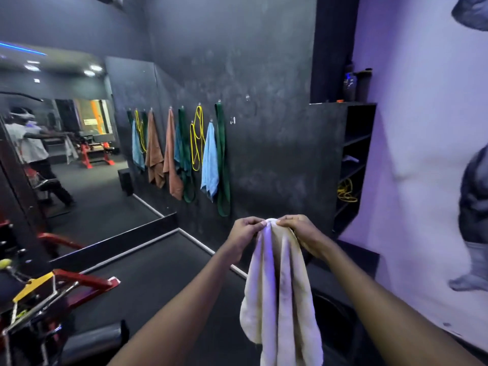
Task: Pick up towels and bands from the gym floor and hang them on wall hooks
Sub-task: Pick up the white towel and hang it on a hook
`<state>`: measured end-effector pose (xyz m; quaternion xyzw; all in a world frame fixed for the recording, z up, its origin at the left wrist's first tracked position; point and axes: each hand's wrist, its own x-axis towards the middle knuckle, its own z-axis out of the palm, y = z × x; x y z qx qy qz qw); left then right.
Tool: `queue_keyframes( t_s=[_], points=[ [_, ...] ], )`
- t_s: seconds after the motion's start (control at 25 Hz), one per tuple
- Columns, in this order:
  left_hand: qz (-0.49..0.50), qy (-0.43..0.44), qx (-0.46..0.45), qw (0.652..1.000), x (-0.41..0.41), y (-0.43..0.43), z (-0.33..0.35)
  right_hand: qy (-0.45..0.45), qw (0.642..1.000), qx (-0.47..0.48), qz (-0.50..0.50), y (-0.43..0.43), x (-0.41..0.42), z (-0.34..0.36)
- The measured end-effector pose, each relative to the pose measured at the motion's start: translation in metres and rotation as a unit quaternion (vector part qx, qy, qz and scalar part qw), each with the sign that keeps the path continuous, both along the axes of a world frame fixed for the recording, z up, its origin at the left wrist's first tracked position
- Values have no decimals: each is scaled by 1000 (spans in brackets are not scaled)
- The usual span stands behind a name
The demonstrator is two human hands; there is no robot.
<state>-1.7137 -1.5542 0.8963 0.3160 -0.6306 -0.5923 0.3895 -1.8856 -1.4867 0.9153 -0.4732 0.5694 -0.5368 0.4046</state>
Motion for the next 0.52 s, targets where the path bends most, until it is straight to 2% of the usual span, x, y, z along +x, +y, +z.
queue_keyframes(
  t_s=[0.28,0.52],
  points=[
    [42,17,-30,998,-41,-198,35,-18,998,-29,49,-205,-39,41],
    [143,30,-85,986,-75,-358,54,-18,992,-58,110,-376,-66,65]
  ],
)
